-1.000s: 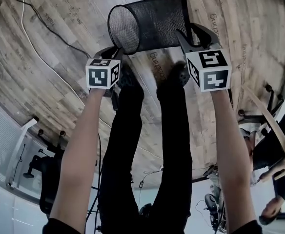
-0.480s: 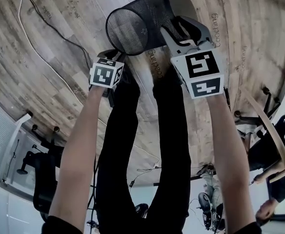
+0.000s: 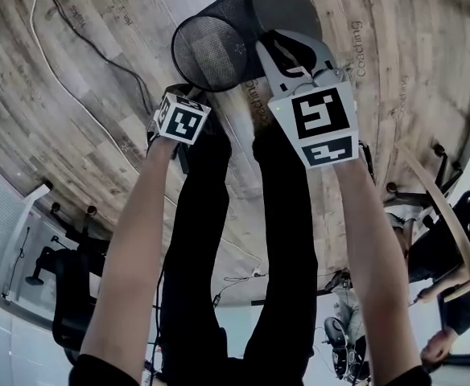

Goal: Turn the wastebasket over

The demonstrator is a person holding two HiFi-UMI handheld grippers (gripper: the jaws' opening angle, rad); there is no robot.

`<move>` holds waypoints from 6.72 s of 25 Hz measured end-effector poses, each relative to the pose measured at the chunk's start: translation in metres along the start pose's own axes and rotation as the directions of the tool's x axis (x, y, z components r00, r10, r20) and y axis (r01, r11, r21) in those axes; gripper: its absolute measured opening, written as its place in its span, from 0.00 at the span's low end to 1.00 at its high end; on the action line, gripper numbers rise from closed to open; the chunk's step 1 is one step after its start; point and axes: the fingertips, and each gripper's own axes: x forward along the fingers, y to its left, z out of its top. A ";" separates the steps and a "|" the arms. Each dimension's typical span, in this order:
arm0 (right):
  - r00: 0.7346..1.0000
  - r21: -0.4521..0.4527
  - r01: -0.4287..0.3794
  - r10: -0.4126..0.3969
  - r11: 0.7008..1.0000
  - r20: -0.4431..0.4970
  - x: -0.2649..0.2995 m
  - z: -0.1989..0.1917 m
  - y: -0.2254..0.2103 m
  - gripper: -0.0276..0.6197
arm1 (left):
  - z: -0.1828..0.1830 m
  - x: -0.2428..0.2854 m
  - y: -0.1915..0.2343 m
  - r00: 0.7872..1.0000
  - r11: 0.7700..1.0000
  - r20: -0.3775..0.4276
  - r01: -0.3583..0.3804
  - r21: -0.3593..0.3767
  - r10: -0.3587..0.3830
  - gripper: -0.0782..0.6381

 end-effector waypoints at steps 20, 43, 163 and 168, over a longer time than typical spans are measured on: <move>0.994 -0.026 -0.109 0.109 0.994 -0.005 0.008 0.002 0.043 0.16 | 0.114 -0.112 -0.021 0.809 0.933 0.583 -0.265 0.243 0.078 0.65; 0.986 0.518 0.154 -0.094 0.841 -0.140 -0.001 -0.089 -0.017 0.44 | 0.094 -0.110 -0.043 0.828 0.962 0.559 -0.186 0.199 0.045 0.68; 0.743 0.154 0.211 -0.261 0.965 0.616 -0.554 0.373 0.118 0.09 | 0.169 -0.813 -0.181 0.304 0.987 0.945 -0.070 0.146 -0.118 0.13; 0.752 0.133 0.214 -0.251 0.968 0.610 -0.551 0.375 0.127 0.09 | 0.162 -0.814 -0.177 0.307 0.988 0.944 -0.050 0.146 -0.124 0.13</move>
